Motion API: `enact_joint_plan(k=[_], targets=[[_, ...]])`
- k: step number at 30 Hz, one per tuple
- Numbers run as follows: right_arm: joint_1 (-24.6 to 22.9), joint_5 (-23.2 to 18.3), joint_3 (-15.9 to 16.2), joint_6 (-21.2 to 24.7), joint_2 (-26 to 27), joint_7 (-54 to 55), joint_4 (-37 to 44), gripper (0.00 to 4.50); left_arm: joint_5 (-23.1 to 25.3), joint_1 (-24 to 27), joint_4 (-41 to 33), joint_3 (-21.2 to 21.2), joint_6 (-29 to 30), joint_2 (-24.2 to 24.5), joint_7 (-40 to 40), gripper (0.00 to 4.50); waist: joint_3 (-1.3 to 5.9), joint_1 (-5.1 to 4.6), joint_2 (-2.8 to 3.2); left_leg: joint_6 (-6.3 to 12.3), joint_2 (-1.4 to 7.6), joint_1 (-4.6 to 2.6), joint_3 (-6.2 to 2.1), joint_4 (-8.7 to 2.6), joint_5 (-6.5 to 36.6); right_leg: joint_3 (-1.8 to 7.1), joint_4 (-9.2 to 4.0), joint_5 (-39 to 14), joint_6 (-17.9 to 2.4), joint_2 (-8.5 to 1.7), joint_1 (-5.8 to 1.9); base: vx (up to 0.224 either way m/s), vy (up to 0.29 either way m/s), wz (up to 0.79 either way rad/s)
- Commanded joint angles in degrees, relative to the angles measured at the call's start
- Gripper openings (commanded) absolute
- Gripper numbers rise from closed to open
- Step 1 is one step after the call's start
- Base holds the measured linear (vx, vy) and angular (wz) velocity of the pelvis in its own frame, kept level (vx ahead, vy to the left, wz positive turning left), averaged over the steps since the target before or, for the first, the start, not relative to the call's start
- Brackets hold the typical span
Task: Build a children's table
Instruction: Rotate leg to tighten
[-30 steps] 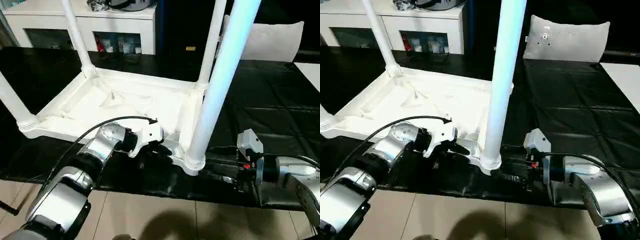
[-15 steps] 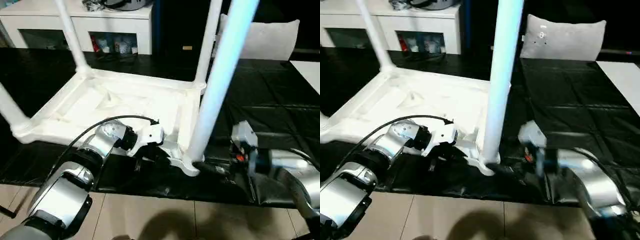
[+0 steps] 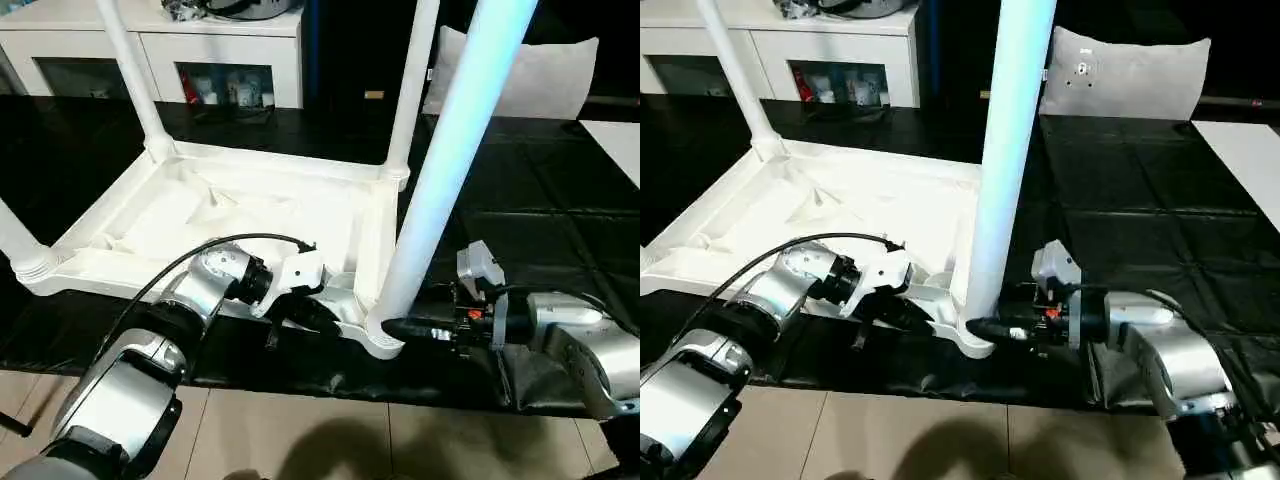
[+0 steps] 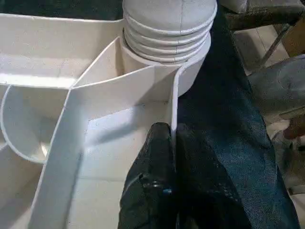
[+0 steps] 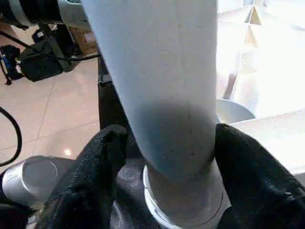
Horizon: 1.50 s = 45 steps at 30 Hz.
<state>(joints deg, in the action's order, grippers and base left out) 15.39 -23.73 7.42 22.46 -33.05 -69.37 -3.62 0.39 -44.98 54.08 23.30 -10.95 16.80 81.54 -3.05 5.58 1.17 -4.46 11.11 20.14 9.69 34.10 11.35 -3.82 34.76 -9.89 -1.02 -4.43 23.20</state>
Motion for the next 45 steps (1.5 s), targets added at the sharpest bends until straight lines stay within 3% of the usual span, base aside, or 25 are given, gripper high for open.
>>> enact_joint_plan(k=[1,3,10,13,15,16,17,19,23,27,28,29,30,31,35,37,39,41,45], targets=[[0.45,-1.06,1.40,0.68,-0.50,-2.41,0.30,2.62,-0.65,0.19,-0.42,-2.58,0.91,1.07,-0.90,0.00,3.86,0.69,-0.70,3.58,1.68,0.38,-0.23,-3.77,8.57,2.29,-4.48,-14.71,-11.35,-3.72,-3.69,0.000,0.000,0.00],[0.49,-1.09,1.42,0.79,-0.46,-2.64,0.22,2.62,-0.64,0.20,-0.43,-2.60,0.95,1.09,-0.96,0.00,3.82,0.75,-0.67,3.59,1.69,0.33,-0.20,-3.76,8.75,2.28,-4.50,-14.50,-11.58,-3.70,-3.61,0.000,0.000,0.00],[-0.17,-0.82,2.06,1.42,1.04,-1.75,0.51,2.01,-0.91,1.12,-2.51,-3.58,3.05,1.49,-2.88,0.00,3.67,0.76,-0.52,3.07,1.70,0.35,-0.27,-3.95,9.75,2.24,-4.76,-17.08,-10.94,-3.77,-3.58,0.000,0.000,0.00],[-1.17,1.47,2.53,2.20,4.37,5.85,1.57,1.97,-1.76,2.49,-6.31,-5.30,6.17,1.49,-6.79,0.00,3.67,0.47,-0.47,2.26,1.67,0.42,-0.41,-4.12,9.96,2.26,-4.65,-17.04,-10.67,-3.76,-3.60,0.000,0.000,0.00],[-0.55,4.30,2.48,2.83,7.67,13.05,0.40,1.95,-2.61,3.56,-9.74,-6.64,9.47,0.78,-9.93,0.00,3.51,-0.21,-0.43,1.43,1.46,0.49,-0.49,-4.29,10.65,2.13,-4.83,-18.87,-9.99,-3.66,-3.56,0.000,0.000,0.00],[0.57,6.18,1.76,3.74,11.80,20.40,-1.28,1.94,-3.15,4.88,-13.69,-7.80,13.01,-0.52,-13.66,0.00,3.44,-0.97,-0.11,0.13,1.54,0.48,-0.63,-4.47,11.52,2.16,-4.70,-20.26,-10.03,-3.76,-3.38,0.000,0.000,0.00],[0.57,6.18,1.76,3.74,11.80,20.40,-1.28,1.93,-3.15,4.88,-13.69,-7.80,13.01,-0.52,-13.66,0.00,3.44,-0.97,-0.11,0.13,1.54,0.48,-0.63,-4.47,11.52,2.16,-4.70,-20.26,-10.03,-3.76,-3.38,0.000,0.000,0.00],[2.05,7.83,1.21,4.22,15.72,26.74,-3.30,1.91,-3.14,6.00,-16.99,-8.61,16.08,-2.39,-17.63,0.00,3.37,-2.13,-0.19,0.21,1.19,0.47,-0.62,-4.43,12.29,2.15,-5.30,-23.32,-8.80,-3.55,-3.26,0.000,0.000,0.00],[4.71,9.63,-0.19,4.18,20.81,35.22,-7.00,1.91,-2.50,6.73,-19.85,-9.40,20.28,-5.43,-23.48,0.00,3.40,-2.40,-0.10,0.59,1.10,0.18,-0.44,-4.27,12.36,2.24,-5.45,-22.80,-8.96,-3.35,-2.92,0.000,0.000,0.00],[10.61,13.59,-3.44,1.30,28.56,50.39,-15.98,1.91,0.11,5.67,-20.01,-11.10,23.64,-12.56,-39.52,0.00,3.55,-2.89,0.19,-0.24,1.19,0.33,-0.54,-4.35,10.84,2.27,-4.96,-20.11,-9.66,-3.29,-2.83,0.000,0.000,0.00],[11.07,14.24,-3.30,-0.41,28.80,50.84,-16.75,1.91,0.65,5.33,-19.55,-11.33,23.19,-13.47,-41.96,0.00,3.66,-2.85,0.09,-0.08,1.04,0.28,-0.49,-4.22,10.63,2.24,-5.07,-19.44,-9.55,-3.32,-3.03,0.000,0.000,0.00],[11.10,14.04,-3.33,-1.36,28.94,50.22,-16.92,2.47,1.14,5.26,-19.62,-11.36,22.96,-13.71,-43.01,0.00,3.80,-2.67,0.12,0.72,0.98,0.39,-0.35,-4.07,9.74,2.35,-5.01,-17.16,-9.86,-3.32,-3.22,0.000,0.000,0.00],[11.09,14.03,-3.33,-1.41,28.94,50.20,-16.91,2.47,1.15,5.25,-19.62,-11.36,22.95,-13.71,-43.03,0.00,3.93,-2.47,0.17,1.19,1.02,0.30,-0.28,-3.99,9.11,2.42,-4.95,-15.56,-10.14,-3.34,-3.16,0.000,0.000,0.00],[10.57,13.43,-3.86,-3.13,28.91,49.26,-16.33,2.60,1.55,5.14,-19.69,-11.34,22.54,-13.65,-43.53,0.00,4.16,-2.14,0.07,2.76,0.91,0.71,-0.25,-3.87,6.36,2.40,-4.46,-10.27,-10.74,-3.22,-3.61,0.000,0.000,0.00],[8.48,11.31,-5.99,-6.19,27.16,44.92,-13.63,2.87,3.07,5.95,-20.60,-10.00,22.01,-11.23,-41.36,0.00,4.43,-1.46,0.35,4.81,1.03,0.86,-0.20,-3.61,3.80,2.38,-3.89,-5.35,-11.98,-3.30,-3.73,0.000,0.000,0.00],[8.14,11.16,-6.53,-6.90,26.35,43.68,-13.26,3.02,3.55,6.31,-20.71,-9.73,21.87,-10.55,-40.69,0.00,4.48,-1.33,0.67,5.25,1.01,0.95,-0.28,-3.52,3.66,2.28,-3.68,-3.98,-12.47,-3.27,-3.73,0.000,0.000,0.00],[7.84,10.78,-6.83,-7.96,25.01,41.54,-13.17,3.24,4.18,6.73,-20.75,-9.08,21.08,-9.62,-39.77,0.00,4.47,-1.42,0.60,5.52,1.02,1.13,-0.30,-3.49,3.85,2.20,-3.77,-3.93,-12.69,-3.26,-3.80,0.000,0.000,0.00],[7.10,10.26,-6.57,-9.00,22.39,37.79,-12.60,3.36,4.60,7.25,-20.77,-8.28,20.35,-8.31,-38.47,0.00,4.26,-1.36,0.88,5.46,1.09,1.03,-0.24,-3.49,5.58,2.13,-4.04,-6.08,-12.56,-3.23,-3.58,0.000,0.000,0.00],[5.34,8.93,-6.43,-10.21,15.13,27.46,-10.99,3.62,4.93,7.99,-20.49,-6.41,17.85,-4.41,-32.65,0.00,4.23,-1.16,0.75,5.35,1.20,1.03,-0.27,-3.52,6.55,2.16,-4.13,-7.60,-12.07,-3.26,-3.63,0.000,0.000,0.00]])
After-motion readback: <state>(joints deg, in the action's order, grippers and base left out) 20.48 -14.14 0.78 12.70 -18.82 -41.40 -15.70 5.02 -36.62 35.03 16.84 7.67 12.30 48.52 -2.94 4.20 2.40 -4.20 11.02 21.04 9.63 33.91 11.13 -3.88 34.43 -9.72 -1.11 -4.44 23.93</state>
